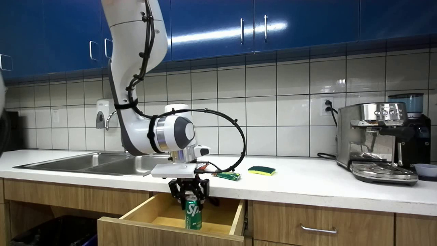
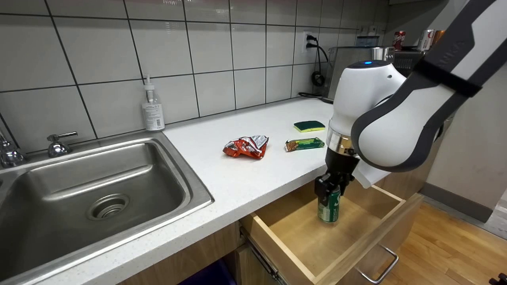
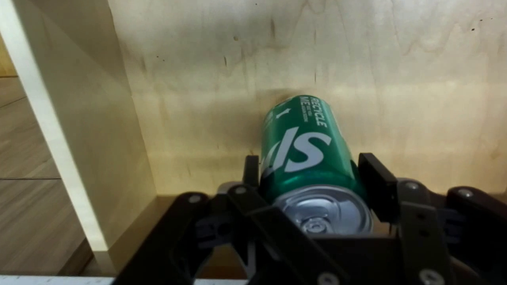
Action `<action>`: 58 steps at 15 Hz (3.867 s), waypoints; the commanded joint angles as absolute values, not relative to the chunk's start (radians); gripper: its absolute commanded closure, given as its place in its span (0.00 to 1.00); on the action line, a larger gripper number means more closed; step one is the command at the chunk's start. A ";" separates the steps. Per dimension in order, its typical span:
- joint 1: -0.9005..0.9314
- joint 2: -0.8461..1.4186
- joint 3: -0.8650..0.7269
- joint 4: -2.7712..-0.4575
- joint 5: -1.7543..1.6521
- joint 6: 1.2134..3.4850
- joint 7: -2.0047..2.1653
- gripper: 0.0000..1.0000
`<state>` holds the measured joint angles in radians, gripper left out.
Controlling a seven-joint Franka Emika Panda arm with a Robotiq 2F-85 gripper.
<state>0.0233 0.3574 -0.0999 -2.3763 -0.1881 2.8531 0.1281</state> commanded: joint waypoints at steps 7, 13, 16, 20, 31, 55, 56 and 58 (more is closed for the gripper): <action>0.029 0.431 -0.095 -2.307 -0.157 2.862 0.094 0.61; 0.037 0.446 -0.094 -2.303 -0.156 2.851 0.095 0.61; 0.038 0.445 -0.093 -2.304 -0.155 2.849 0.095 0.61; 0.040 0.438 -0.096 -2.305 -0.156 2.841 0.096 0.03; 0.043 0.386 -0.095 -2.328 -0.158 2.794 0.091 0.00; 0.036 0.081 -0.077 -2.591 -0.159 2.570 0.137 0.00; 0.035 0.069 -0.075 -2.601 -0.159 2.564 0.138 0.00; 0.033 0.050 -0.072 -2.617 -0.161 2.549 0.142 0.00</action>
<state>0.0429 0.1211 -0.0884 -2.5732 -0.1515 2.5950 0.1135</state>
